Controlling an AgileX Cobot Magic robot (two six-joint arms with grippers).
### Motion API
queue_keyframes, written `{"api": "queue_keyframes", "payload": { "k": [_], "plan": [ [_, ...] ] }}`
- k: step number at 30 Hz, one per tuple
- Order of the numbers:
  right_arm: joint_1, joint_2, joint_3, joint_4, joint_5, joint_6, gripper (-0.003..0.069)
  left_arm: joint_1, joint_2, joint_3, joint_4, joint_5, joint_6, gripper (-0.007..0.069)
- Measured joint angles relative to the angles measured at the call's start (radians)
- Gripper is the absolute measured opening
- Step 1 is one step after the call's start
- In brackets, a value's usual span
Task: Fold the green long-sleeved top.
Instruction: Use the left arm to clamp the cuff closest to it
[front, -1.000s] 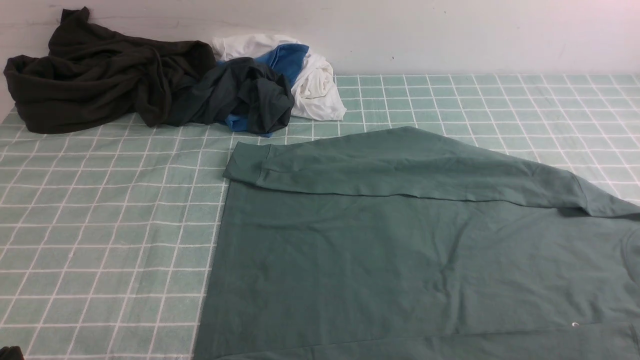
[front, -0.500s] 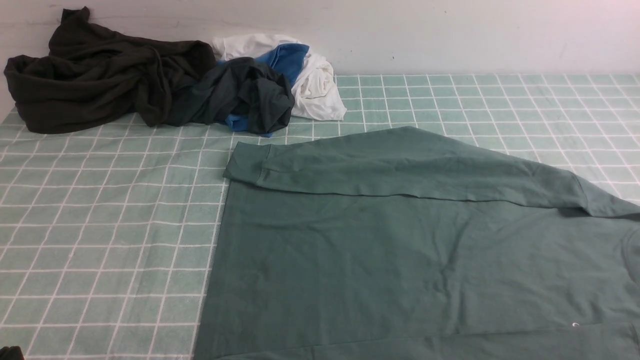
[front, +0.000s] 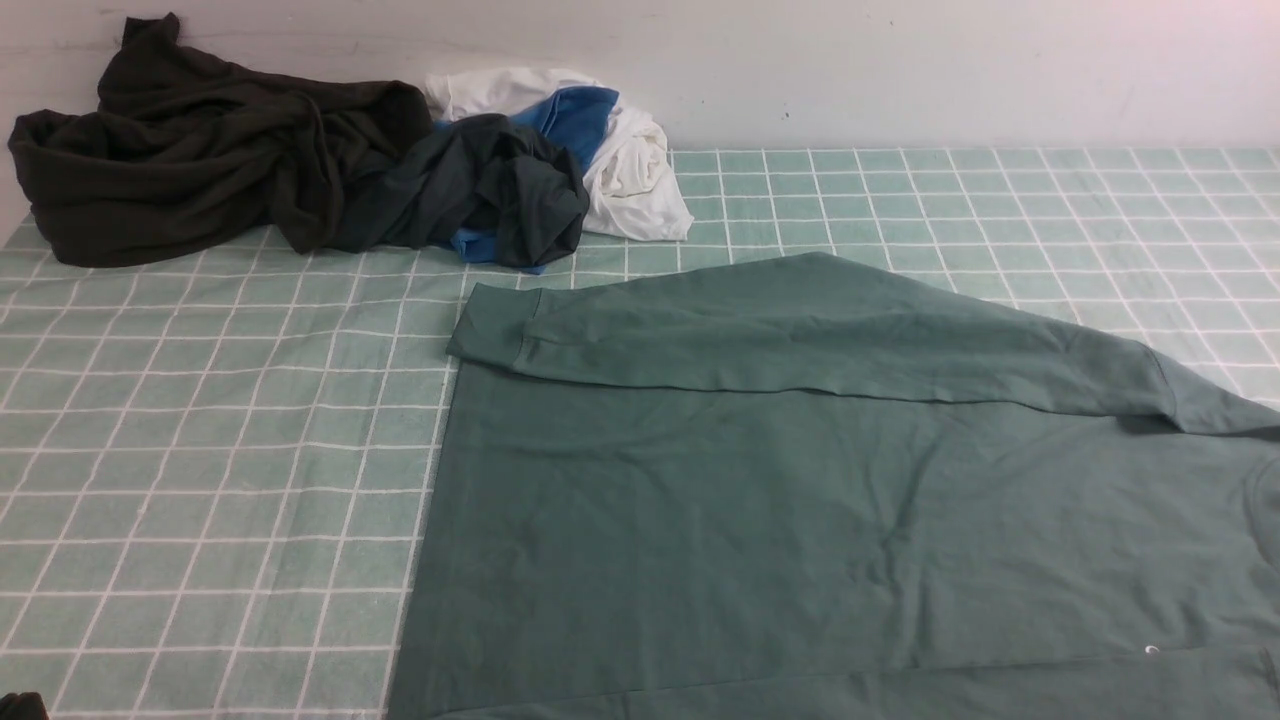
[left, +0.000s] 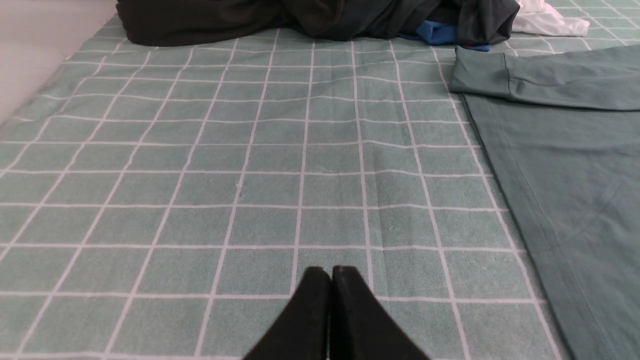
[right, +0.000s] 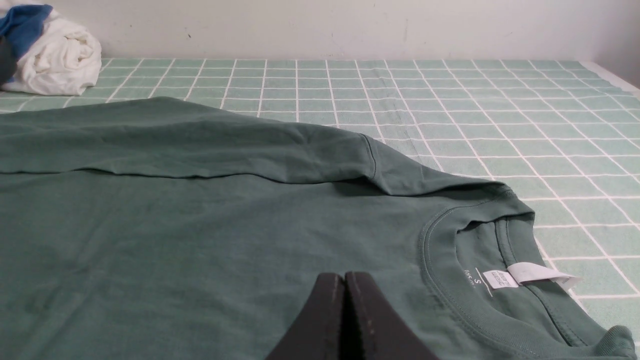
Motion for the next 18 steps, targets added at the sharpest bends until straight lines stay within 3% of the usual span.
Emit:
{"api": "queue_keyframes", "payload": {
  "k": [18],
  "plan": [
    [0.000, 0.000, 0.000, 0.062, 0.001, 0.000, -0.0014, 0.000, 0.000, 0.000, 0.000, 0.000, 0.000, -0.0003]
  ]
}}
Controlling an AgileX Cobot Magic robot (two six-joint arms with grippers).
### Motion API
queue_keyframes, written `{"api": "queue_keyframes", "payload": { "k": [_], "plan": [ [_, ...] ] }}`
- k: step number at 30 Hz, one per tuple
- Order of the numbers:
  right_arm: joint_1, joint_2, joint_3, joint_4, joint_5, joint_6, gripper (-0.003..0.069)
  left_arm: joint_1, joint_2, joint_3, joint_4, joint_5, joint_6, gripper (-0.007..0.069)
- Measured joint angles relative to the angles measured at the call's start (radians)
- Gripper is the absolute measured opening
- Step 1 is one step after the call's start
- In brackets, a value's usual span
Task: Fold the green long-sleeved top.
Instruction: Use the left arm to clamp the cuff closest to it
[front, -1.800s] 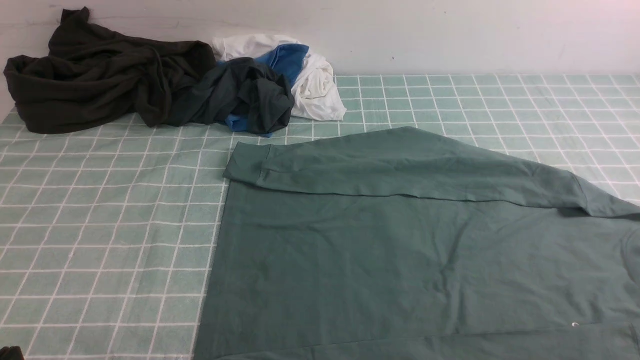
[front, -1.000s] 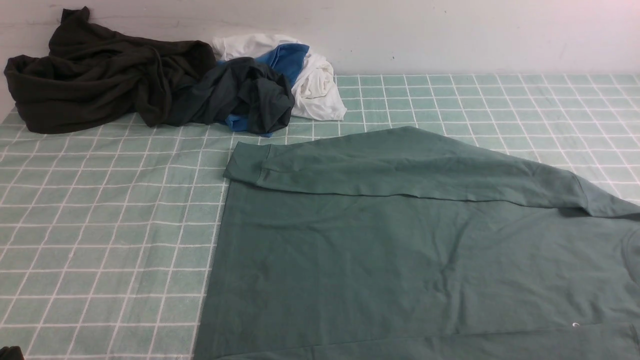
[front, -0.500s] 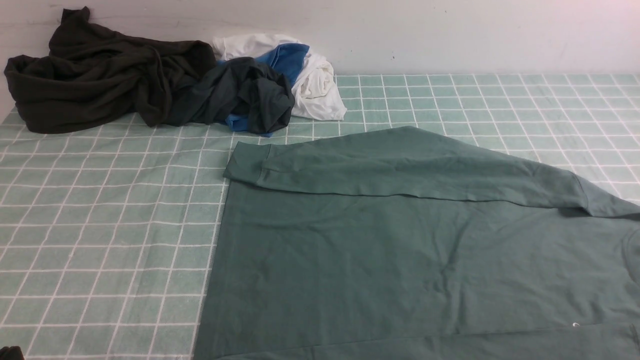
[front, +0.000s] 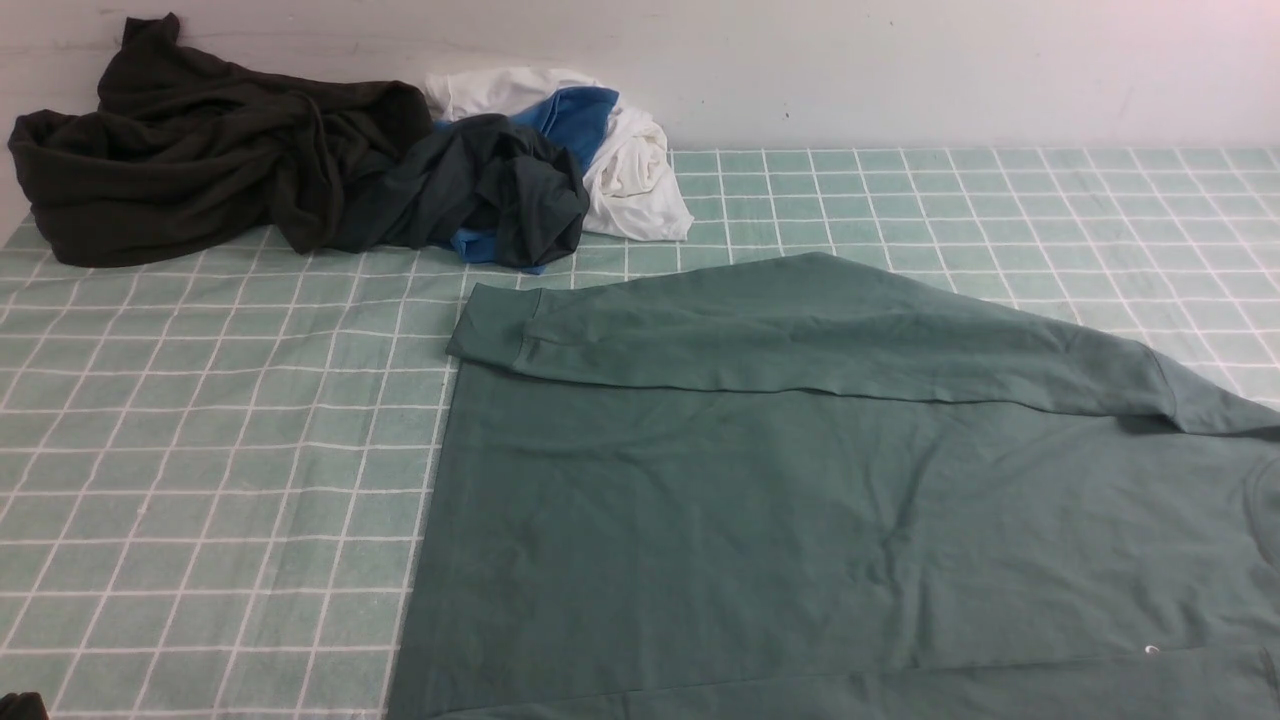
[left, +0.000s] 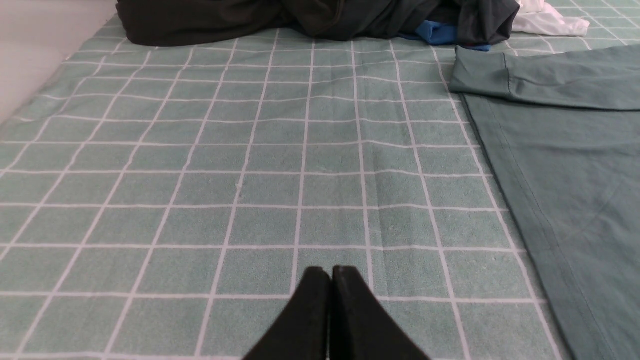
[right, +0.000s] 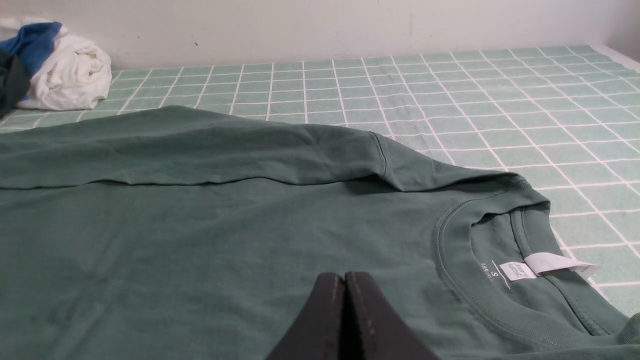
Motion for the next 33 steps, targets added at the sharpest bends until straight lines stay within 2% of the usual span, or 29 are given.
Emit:
{"api": "queue_keyframes", "payload": {
  "k": [11, 17, 20, 23, 24, 27, 28, 29, 33],
  "plan": [
    [0.000, 0.000, 0.000, 0.018, 0.000, 0.000, -0.0014, 0.000, 0.000, 0.000, -0.004, -0.007, 0.001, -0.0003],
    [0.000, 0.000, 0.000, 0.077, 0.001, 0.005, -0.0014, 0.000, 0.000, 0.002, -0.113, -0.032, -0.004, -0.0003],
    [0.000, 0.000, 0.000, 0.127, 0.001, 0.019, -0.0014, 0.000, 0.000, 0.002, -0.228, -0.037, -0.004, -0.0003],
    [0.000, 0.000, 0.000, 0.252, 0.001, 0.072, -0.0014, 0.000, 0.000, 0.002, -0.423, -0.062, -0.025, -0.0003],
    [0.000, 0.000, 0.000, 0.265, 0.001, 0.077, -0.0014, 0.000, 0.000, 0.002, -0.440, -0.063, -0.028, -0.0003],
    [0.000, 0.000, 0.001, 0.494, 0.008, 0.179, -0.0014, 0.000, 0.000, 0.002, -0.752, -0.081, -0.070, -0.0003],
    [0.000, 0.000, 0.001, 0.519, 0.008, 0.182, -0.0014, 0.000, 0.000, 0.002, -0.767, -0.083, -0.070, -0.0003],
    [0.000, 0.000, 0.001, 0.607, 0.011, 0.202, -0.0014, 0.000, 0.000, 0.002, -0.872, -0.090, -0.070, -0.0003],
    [0.000, 0.000, 0.000, 0.697, 0.006, 0.206, -0.0014, 0.000, 0.000, 0.002, -1.007, -0.109, -0.069, -0.0003]
  ]
}}
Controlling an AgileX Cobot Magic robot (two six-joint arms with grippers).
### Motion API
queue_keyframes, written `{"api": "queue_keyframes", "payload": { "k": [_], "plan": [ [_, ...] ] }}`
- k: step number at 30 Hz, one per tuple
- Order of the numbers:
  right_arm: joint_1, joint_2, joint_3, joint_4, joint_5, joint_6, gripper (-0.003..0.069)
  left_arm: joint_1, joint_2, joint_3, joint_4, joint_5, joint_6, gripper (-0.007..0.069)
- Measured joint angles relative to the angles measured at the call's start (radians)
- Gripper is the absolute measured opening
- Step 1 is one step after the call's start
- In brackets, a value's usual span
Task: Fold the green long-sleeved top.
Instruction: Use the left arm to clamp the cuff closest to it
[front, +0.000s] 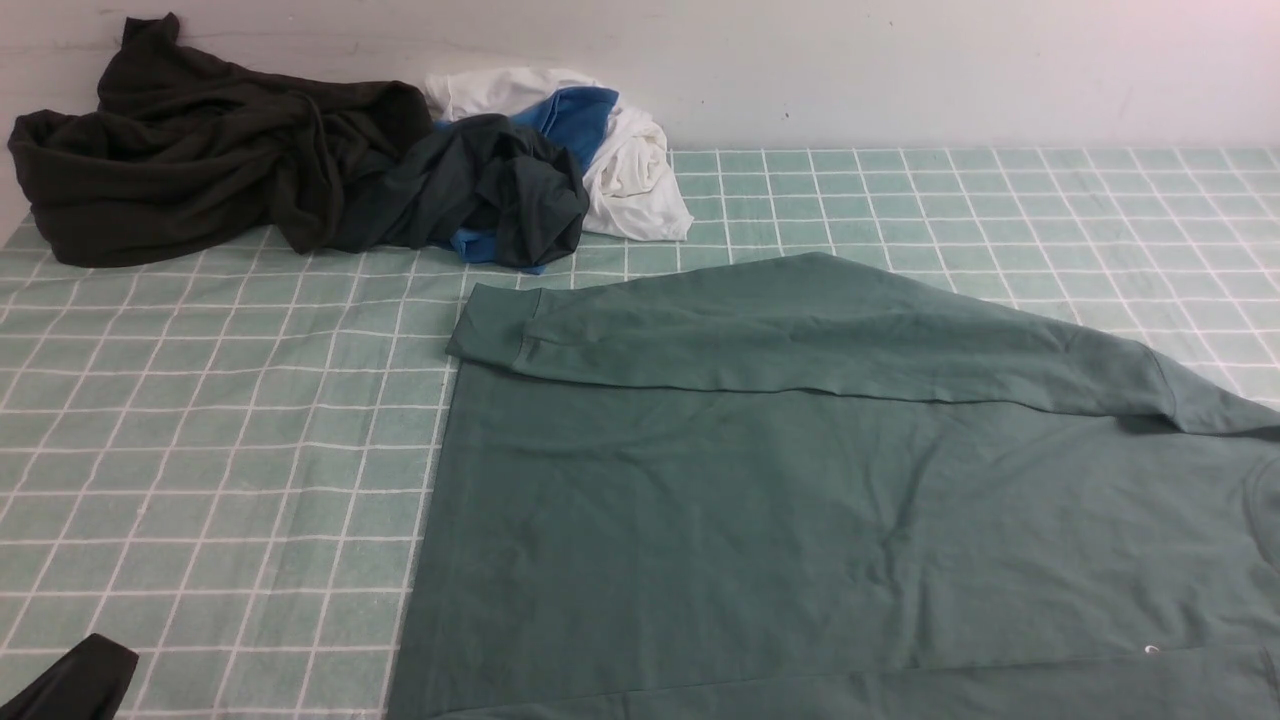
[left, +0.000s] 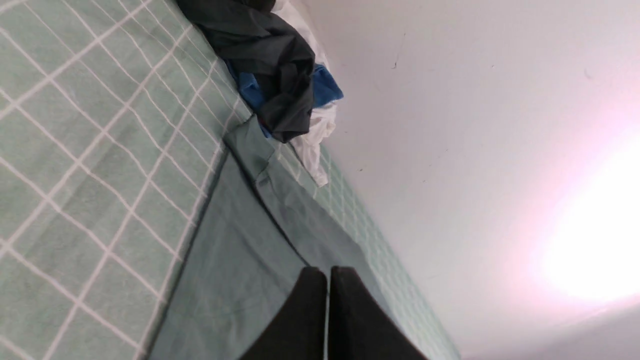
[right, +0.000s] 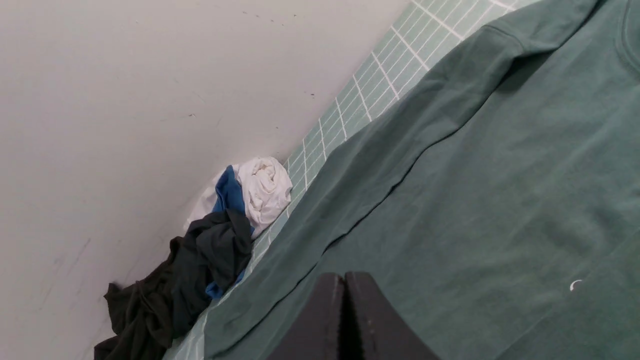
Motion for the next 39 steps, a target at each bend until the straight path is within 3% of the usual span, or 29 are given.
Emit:
{"api": "queue_keyframes", "payload": {
  "k": [6, 8, 13, 15, 16, 19, 22, 24, 25, 28, 31, 34, 39],
  "plan": [
    [0.000, 0.000, 0.001, 0.002, -0.051, -0.001, -0.0014, 0.000, 0.000, 0.000, -0.057, -0.009, 0.035, -0.0003],
    [0.000, 0.000, 0.001, 0.002, -0.052, -0.033, -0.0014, 0.000, 0.000, -0.023, -0.052, 0.016, 0.117, -0.0003],
    [0.000, 0.003, -0.083, -0.052, -0.034, -0.286, -0.0014, 0.000, 0.034, -0.186, 0.034, 0.103, 0.418, -0.0003],
    [0.000, 0.016, -0.117, -0.065, -0.034, -0.334, -0.0014, 0.000, 0.087, -0.234, 0.074, 0.132, 0.447, -0.0003],
    [0.000, 0.081, -0.193, -0.101, -0.033, -0.435, -0.0014, 0.000, 0.204, -0.315, 0.160, 0.187, 0.476, -0.0003],
    [0.000, 0.216, -0.310, -0.179, -0.011, -0.556, -0.0014, 0.000, 0.411, -0.469, 0.345, 0.330, 0.492, -0.0003],
    [0.000, 0.424, -0.506, -0.280, 0.095, -0.660, -0.0014, -0.019, 0.677, -0.714, 0.610, 0.571, 0.506, -0.0003],
    [0.016, 0.532, -0.618, -0.315, 0.221, -0.685, -0.0014, -0.069, 0.803, -0.832, 0.740, 0.684, 0.504, -0.0003],
    [0.018, 0.541, -0.626, -0.317, 0.221, -0.685, -0.0014, -0.074, 0.814, -0.840, 0.740, 0.684, 0.503, -0.0003],
    [0.089, 0.662, -0.719, -0.354, 0.444, -0.695, -0.0014, -0.204, 0.966, -0.907, 0.829, 0.751, 0.473, -0.0003],
    [0.133, 0.723, -0.731, -0.371, 0.595, -0.697, -0.0014, -0.294, 1.041, -0.906, 0.838, 0.768, 0.468, -0.0003],
    [0.209, 0.812, -0.731, -0.419, 0.823, -0.697, -0.0014, -0.466, 1.180, -0.890, 0.857, 0.769, 0.467, 0.0007],
    [0.251, 0.857, -0.731, -0.436, 0.871, -0.697, -0.0014, -0.600, 1.343, -0.887, 0.918, 0.740, 0.412, 0.0074]
  ]
}}
